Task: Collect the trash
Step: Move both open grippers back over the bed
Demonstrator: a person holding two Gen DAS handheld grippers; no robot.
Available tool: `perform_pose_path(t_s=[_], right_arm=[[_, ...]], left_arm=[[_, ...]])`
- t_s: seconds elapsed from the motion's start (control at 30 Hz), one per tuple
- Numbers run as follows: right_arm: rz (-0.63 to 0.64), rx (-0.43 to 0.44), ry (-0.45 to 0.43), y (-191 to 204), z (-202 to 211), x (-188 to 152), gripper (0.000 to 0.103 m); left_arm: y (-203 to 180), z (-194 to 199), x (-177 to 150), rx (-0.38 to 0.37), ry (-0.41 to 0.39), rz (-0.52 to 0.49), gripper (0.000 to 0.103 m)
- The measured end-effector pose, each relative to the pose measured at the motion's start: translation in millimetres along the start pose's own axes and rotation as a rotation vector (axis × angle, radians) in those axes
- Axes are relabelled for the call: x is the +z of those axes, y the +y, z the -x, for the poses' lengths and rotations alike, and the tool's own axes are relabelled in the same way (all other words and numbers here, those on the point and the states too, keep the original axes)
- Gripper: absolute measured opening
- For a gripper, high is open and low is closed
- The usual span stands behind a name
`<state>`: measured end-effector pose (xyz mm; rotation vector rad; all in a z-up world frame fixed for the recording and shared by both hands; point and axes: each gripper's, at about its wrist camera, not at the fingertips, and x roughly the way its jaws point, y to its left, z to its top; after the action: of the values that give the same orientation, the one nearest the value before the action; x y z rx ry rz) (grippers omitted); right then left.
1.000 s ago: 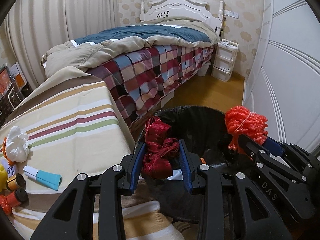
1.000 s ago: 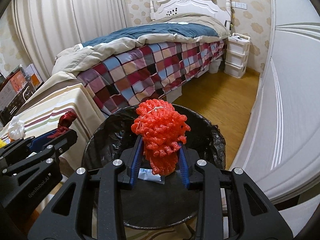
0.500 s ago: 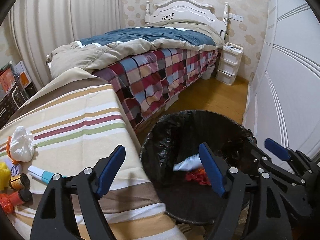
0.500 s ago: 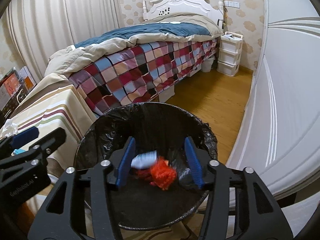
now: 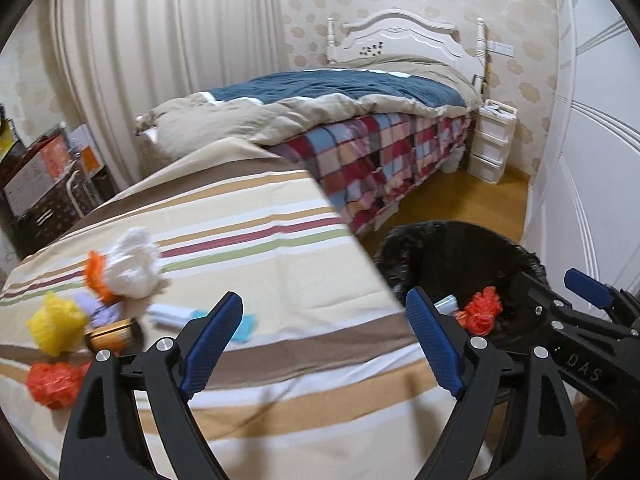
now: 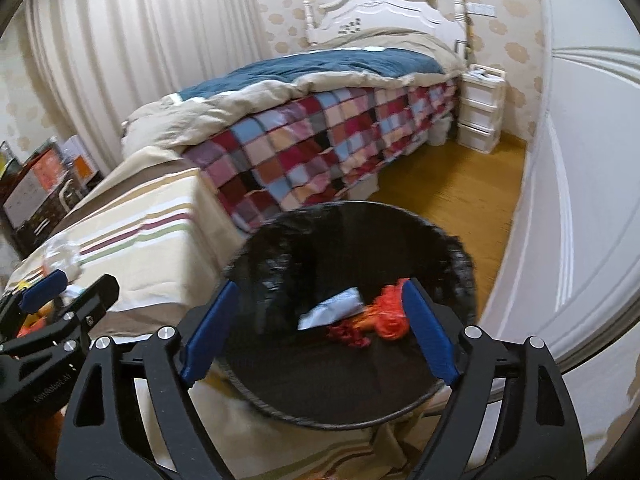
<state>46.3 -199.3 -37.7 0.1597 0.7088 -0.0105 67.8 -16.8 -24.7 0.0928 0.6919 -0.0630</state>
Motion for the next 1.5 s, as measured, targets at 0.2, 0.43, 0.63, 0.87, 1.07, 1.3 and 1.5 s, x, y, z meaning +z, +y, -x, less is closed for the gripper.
perform_pose_path(t_s=[0.2,0.43,0.63,0.87,1.07,1.3,1.5], right_arm=[[0.058,0.074,0.008,43.1,4.8,-3.3,0.083],[0.119,0.133,0.034,86.3,3.5,-13.9,0.085],[0.177,0.167,0.064,121.0,-0.1,-24.3,0.085],[0.239,0.183,0.088,151.1,-1.9,-32.4,0.086],[0.262,0.185,0.101,164.8,-4.6,-35.8,0.086],[0.3,0.195,0.111,184.4,-6.9,-39.8,0.086],[0.332,0.209,0.107,202.9,-9.5,-40.1,0.086]], left_arm=[[40.2,19.3,-10.8,0.067,-0.007,0.049,0.084],[87.2,37.3,-29.6,0.149,0.005,0.112,0.085],[122.5,53.0,-45.2,0.231,-0.003,0.159,0.086],[162.4,61.1,-64.0,0.297,0.016,0.214,0.087],[186.0,57.0,-74.6,0.309,0.057,0.246,0.087],[198.6,41.5,-77.9,0.286,0.123,0.252,0.087],[203.2,35.7,-77.3,0.272,0.138,0.229,0.076]])
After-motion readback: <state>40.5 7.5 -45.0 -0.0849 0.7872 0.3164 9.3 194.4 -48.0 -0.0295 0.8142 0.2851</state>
